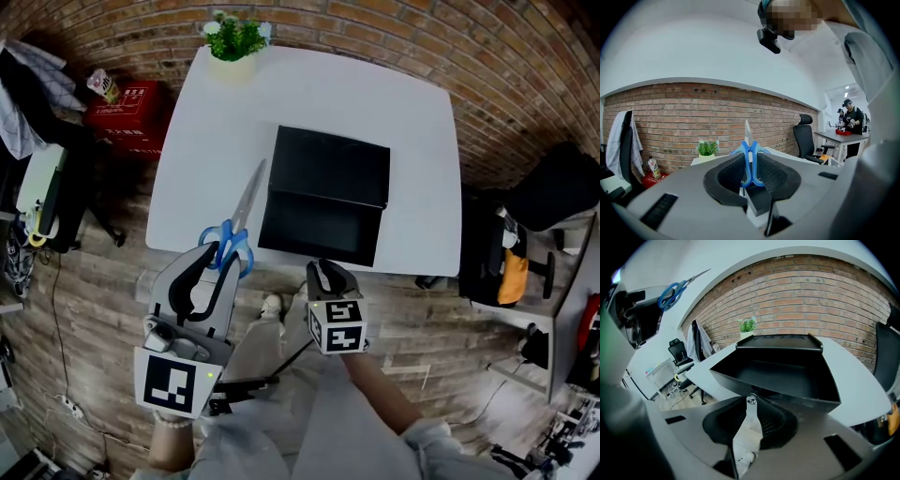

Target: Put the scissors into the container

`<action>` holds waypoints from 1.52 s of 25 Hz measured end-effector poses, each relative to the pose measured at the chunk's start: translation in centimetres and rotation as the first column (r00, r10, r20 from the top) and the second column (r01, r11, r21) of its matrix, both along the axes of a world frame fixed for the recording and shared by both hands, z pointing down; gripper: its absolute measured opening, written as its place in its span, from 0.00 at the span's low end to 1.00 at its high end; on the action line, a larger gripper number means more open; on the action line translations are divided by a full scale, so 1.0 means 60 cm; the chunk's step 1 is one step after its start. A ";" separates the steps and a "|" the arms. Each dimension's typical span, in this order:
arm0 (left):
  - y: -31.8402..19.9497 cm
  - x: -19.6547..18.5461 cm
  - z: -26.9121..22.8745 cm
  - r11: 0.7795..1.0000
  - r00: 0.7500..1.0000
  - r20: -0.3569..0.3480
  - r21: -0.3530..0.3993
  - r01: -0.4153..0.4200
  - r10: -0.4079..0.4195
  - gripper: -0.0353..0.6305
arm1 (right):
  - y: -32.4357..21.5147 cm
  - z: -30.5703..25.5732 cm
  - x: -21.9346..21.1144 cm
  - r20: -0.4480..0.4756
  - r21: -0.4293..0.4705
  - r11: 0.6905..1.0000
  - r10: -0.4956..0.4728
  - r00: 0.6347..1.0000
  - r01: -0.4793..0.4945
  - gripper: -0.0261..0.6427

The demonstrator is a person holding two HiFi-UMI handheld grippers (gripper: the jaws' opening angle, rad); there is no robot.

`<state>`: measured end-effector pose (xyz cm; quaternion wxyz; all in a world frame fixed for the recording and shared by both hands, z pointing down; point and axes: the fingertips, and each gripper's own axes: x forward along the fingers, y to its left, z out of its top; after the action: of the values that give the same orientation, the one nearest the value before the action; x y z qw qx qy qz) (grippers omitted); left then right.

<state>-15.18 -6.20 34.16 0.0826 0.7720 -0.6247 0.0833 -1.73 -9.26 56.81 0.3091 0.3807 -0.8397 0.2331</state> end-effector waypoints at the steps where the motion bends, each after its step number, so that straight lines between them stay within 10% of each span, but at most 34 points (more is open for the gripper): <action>1: 0.000 0.001 -0.001 1.000 1.000 0.001 0.002 -0.004 0.004 0.20 | 0.002 -0.003 0.000 -0.001 0.003 1.000 -0.007 1.000 0.007 0.17; 12: -0.016 0.019 -0.041 0.996 0.998 0.012 0.064 -0.066 0.065 0.20 | -0.002 -0.130 0.032 0.033 0.200 0.980 0.008 0.999 -0.015 0.14; 23: -0.026 0.059 -0.087 0.978 0.986 0.058 0.127 -0.165 0.159 0.20 | -0.047 -0.309 0.111 0.111 0.427 0.889 0.131 0.985 -0.166 0.13; 38: -0.043 0.092 -0.105 0.962 0.972 0.085 0.145 -0.230 0.220 0.20 | -0.047 -0.415 0.155 0.205 0.513 0.821 0.167 0.964 -0.251 0.13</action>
<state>-9.66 -8.79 27.85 -0.0086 0.8387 -0.5400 0.0699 7.58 -12.10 31.92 0.0990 0.5230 -0.8450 0.0508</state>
